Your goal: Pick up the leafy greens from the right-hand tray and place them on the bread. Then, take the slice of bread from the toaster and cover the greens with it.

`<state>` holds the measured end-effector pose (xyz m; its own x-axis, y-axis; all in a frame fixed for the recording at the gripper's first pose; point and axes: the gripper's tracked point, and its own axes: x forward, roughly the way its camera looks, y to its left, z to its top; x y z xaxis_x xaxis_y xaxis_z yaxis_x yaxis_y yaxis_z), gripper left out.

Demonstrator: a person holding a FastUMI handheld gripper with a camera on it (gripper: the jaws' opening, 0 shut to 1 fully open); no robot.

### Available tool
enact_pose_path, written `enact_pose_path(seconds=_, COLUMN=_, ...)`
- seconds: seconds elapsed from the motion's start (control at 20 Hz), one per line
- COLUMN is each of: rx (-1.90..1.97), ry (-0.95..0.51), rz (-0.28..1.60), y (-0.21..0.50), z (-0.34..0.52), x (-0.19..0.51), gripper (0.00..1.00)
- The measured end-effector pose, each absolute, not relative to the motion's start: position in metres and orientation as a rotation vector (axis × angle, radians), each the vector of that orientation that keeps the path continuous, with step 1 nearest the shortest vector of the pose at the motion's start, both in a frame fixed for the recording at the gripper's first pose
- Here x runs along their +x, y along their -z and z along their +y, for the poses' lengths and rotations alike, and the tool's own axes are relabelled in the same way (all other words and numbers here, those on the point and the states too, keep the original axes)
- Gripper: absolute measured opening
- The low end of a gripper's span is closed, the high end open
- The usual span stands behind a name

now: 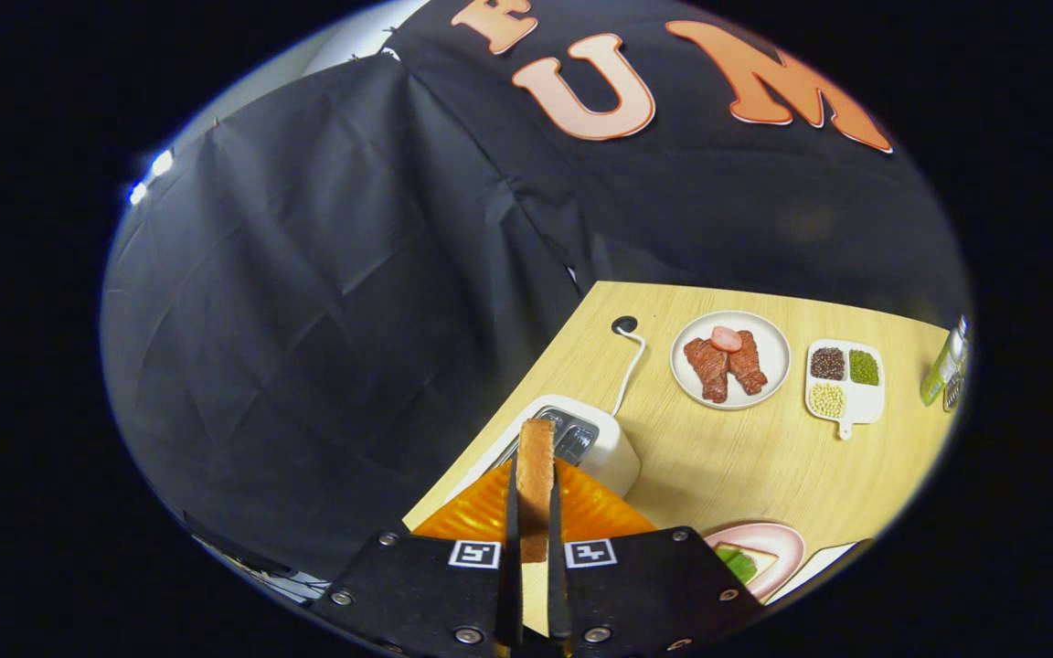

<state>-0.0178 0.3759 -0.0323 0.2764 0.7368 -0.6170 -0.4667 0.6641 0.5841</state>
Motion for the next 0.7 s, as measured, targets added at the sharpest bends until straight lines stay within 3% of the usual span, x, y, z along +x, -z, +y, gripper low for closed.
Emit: enact_pose_path(seconds=0.7, rx=0.435, ry=-0.742, rz=0.990, y=0.073, z=0.283, x=-0.039, gripper=0.11)
